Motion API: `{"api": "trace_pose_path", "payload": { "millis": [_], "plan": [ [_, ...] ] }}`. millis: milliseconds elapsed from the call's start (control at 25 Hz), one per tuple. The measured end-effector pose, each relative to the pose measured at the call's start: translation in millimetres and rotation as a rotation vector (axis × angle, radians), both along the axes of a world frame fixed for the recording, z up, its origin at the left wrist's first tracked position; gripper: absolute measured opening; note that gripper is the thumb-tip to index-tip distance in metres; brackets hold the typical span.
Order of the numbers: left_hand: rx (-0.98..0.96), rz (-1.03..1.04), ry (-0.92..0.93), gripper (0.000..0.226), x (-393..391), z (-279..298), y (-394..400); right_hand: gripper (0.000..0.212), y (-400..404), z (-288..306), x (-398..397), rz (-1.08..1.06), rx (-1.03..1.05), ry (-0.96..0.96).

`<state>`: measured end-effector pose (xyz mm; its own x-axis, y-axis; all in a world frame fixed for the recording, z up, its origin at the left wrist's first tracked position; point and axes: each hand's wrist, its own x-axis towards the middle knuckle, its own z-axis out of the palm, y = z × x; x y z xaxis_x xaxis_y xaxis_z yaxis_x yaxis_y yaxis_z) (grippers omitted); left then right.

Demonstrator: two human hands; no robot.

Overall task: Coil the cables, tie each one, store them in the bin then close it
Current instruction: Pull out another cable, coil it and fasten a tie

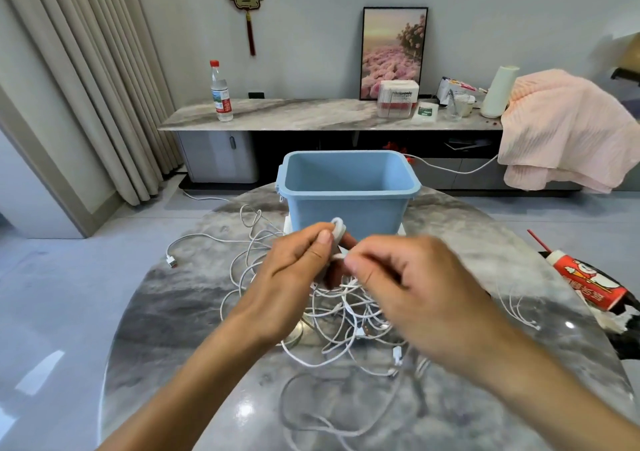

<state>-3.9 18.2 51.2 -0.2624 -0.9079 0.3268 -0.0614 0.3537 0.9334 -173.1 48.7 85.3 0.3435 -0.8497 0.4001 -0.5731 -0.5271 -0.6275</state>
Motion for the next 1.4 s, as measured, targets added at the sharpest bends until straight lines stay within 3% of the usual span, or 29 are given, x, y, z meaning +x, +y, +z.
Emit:
{"api": "trace_pose_path", "payload": {
  "millis": [160,280,440,560,640,800,920,1000,1160,1240,1280,1400],
  "plan": [
    [0.106,-0.186,-0.114,0.035,-5.4,6.3,3.7,0.036,-29.1,2.3,-39.9,-0.105,-0.398,0.170],
    [0.268,-0.285,0.122,0.034,-11.1,7.1,5.7,0.035,-40.4,-20.1,-40.8,-0.059,-0.415,0.023],
    [0.371,-0.216,0.525,0.031,-23.0,7.8,13.1,0.033,-42.5,-48.6,-17.1,-0.086,-0.170,-0.258],
    [0.429,-0.119,0.712,0.025,-20.5,4.9,5.8,0.024,-27.5,-66.2,10.4,-0.077,0.000,-0.255],
    [0.458,-0.072,0.758,0.019,-14.1,4.2,0.0,0.022,-16.6,-71.5,24.9,-0.071,0.085,-0.170],
    [0.525,-0.069,0.801,0.021,-8.6,8.4,2.0,0.029,-14.7,-64.3,26.3,-0.028,0.259,-0.201],
    [0.569,-0.194,0.948,0.020,-4.9,18.7,6.8,0.053,-27.0,-66.7,10.6,-0.095,0.321,-0.170],
    [0.565,-0.171,0.986,0.019,-1.6,24.1,6.6,0.063,-31.1,-70.3,2.7,-0.142,0.352,-0.135],
    [0.485,0.051,1.067,0.015,1.5,20.4,-6.5,0.041,-13.9,-69.6,16.6,-0.005,0.333,-0.065],
    [0.386,0.174,0.931,0.019,2.4,10.9,-13.0,0.020,-3.4,-67.1,25.1,0.062,0.309,0.070],
    [0.286,0.233,0.758,0.020,1.5,6.3,-13.5,0.013,0.6,-63.8,27.1,0.088,0.305,0.093],
    [-0.235,0.363,-0.071,0.016,-3.2,-9.6,-8.1,0.011,6.6,-42.2,24.5,0.121,0.271,0.113]
  ]
}}
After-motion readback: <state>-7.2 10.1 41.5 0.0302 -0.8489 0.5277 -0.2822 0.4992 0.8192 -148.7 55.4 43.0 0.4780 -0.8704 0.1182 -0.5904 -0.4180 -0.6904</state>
